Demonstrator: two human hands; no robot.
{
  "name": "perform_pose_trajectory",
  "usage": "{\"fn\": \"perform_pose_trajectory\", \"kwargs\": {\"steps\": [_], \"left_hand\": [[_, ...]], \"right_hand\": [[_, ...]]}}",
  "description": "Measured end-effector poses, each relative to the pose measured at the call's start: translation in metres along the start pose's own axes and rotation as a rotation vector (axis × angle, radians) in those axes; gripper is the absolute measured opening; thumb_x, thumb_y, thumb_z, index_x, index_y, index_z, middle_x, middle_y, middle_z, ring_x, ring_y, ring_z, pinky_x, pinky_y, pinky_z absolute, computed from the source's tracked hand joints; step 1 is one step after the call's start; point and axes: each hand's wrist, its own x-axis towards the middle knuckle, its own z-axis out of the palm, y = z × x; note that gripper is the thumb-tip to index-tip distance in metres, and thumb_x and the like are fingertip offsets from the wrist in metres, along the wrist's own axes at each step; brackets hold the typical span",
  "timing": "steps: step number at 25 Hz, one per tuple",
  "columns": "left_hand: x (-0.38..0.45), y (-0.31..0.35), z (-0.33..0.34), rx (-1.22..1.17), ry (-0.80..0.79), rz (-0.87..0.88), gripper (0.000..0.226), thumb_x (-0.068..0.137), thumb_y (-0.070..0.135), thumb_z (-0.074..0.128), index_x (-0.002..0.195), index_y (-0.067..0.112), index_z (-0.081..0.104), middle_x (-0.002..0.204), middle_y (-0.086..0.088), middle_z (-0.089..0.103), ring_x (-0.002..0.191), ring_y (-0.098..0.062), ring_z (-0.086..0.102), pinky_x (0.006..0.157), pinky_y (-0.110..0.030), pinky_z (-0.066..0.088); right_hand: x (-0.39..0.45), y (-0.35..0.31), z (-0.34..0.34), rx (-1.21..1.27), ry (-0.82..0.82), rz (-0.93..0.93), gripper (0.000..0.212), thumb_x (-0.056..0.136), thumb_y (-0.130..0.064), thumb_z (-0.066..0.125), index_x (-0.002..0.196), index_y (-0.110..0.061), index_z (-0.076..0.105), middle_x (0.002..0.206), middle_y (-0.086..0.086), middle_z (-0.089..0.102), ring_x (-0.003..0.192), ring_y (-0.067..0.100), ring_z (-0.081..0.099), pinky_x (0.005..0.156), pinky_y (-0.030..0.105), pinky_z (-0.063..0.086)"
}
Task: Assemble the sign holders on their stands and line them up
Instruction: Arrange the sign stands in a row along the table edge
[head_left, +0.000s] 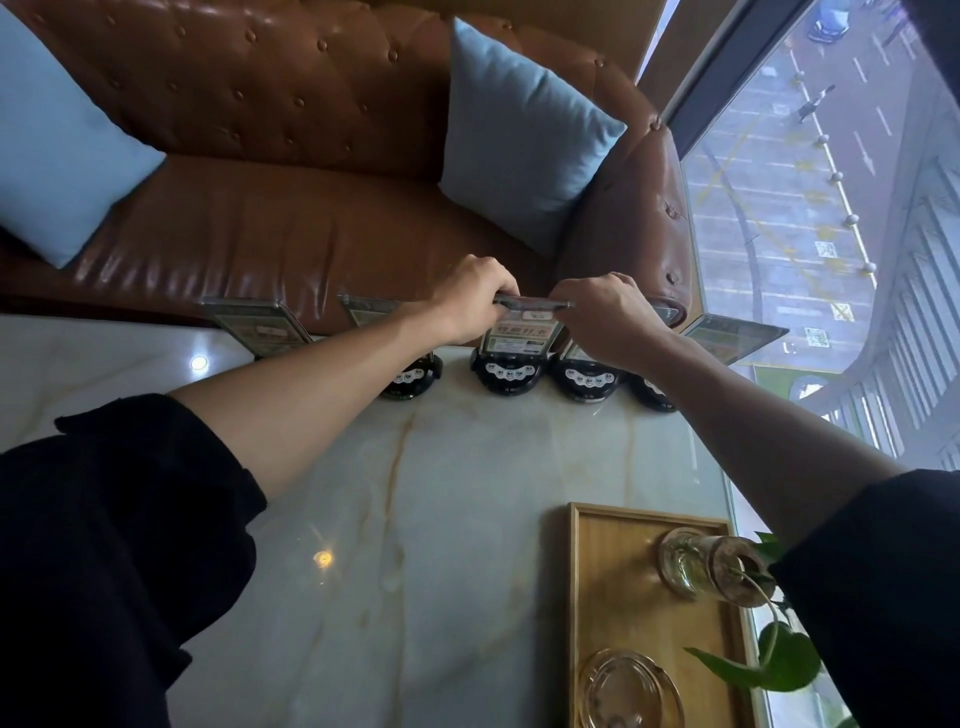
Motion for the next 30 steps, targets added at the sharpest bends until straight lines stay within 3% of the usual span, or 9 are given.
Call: {"fn": "perform_pose_trajectory", "kwargs": {"steps": [9,12,15,17,20,23,27,30], "left_hand": [[0.003,-0.005,-0.001,-0.017,-0.025,0.004,0.019,0.087,0.01,0.067,0.102,0.014,0.077,0.101,-0.007,0.075,0.095,-0.024,0.067,0.075,-0.03,0.049],[0.002,-0.009,-0.002,-0.018,-0.04,-0.012,0.021,0.086,0.018,0.072,0.107,0.014,0.075,0.104,-0.006,0.074,0.094,-0.022,0.066,0.07,-0.027,0.043],[-0.005,-0.022,-0.012,0.006,-0.068,-0.064,0.037,0.079,0.029,0.078,0.114,0.02,0.071,0.108,-0.003,0.07,0.099,-0.022,0.065,0.077,-0.032,0.05],[-0.01,-0.038,-0.028,0.06,-0.123,-0.112,0.051,0.072,0.034,0.084,0.119,0.023,0.068,0.114,-0.002,0.068,0.105,-0.021,0.064,0.085,-0.034,0.052],[-0.023,-0.066,-0.054,0.151,-0.218,-0.181,0.061,0.065,0.034,0.089,0.121,0.024,0.066,0.119,-0.001,0.067,0.109,-0.021,0.062,0.086,-0.034,0.05],[-0.039,-0.09,-0.066,0.214,-0.233,-0.197,0.046,0.07,0.025,0.087,0.114,0.022,0.071,0.115,0.0,0.069,0.105,-0.021,0.062,0.085,-0.036,0.052],[-0.058,-0.108,-0.06,0.2,-0.124,-0.161,0.017,0.084,0.004,0.069,0.097,0.013,0.074,0.099,-0.008,0.073,0.093,-0.026,0.066,0.076,-0.038,0.054],[-0.066,-0.113,-0.052,0.107,-0.029,-0.13,0.018,0.086,-0.003,0.06,0.092,0.006,0.074,0.093,-0.014,0.074,0.09,-0.031,0.067,0.074,-0.041,0.054]], "right_hand": [[0.0,-0.003,0.001,-0.028,0.001,-0.008,0.02,0.09,-0.019,0.055,0.104,-0.018,0.068,0.092,0.011,0.074,0.087,0.036,0.064,0.077,0.036,0.043],[0.001,-0.007,-0.003,-0.015,-0.05,0.012,0.021,0.091,-0.019,0.051,0.105,-0.017,0.067,0.097,0.013,0.073,0.089,0.037,0.064,0.076,0.038,0.046],[0.001,-0.007,-0.009,-0.029,-0.105,0.02,0.021,0.091,-0.022,0.052,0.105,-0.015,0.066,0.099,0.012,0.071,0.091,0.036,0.063,0.073,0.036,0.043],[0.003,-0.014,-0.015,-0.051,-0.115,-0.004,0.028,0.09,-0.033,0.056,0.11,-0.016,0.064,0.105,0.009,0.07,0.101,0.033,0.063,0.084,0.038,0.043],[0.016,-0.047,-0.02,-0.008,-0.033,-0.056,0.041,0.086,-0.044,0.058,0.116,-0.016,0.064,0.113,0.006,0.069,0.108,0.029,0.061,0.099,0.045,0.041],[0.035,-0.095,-0.009,0.035,-0.036,-0.156,0.03,0.085,-0.041,0.055,0.102,-0.019,0.067,0.101,0.001,0.072,0.099,0.025,0.064,0.098,0.046,0.042],[0.05,-0.138,0.024,-0.038,-0.179,-0.204,0.019,0.091,-0.032,0.056,0.103,-0.021,0.065,0.102,0.001,0.07,0.101,0.026,0.063,0.098,0.042,0.039],[0.055,-0.145,0.035,0.007,-0.167,-0.156,0.016,0.091,-0.026,0.053,0.096,-0.02,0.067,0.096,0.005,0.07,0.095,0.03,0.062,0.091,0.04,0.039]]}}
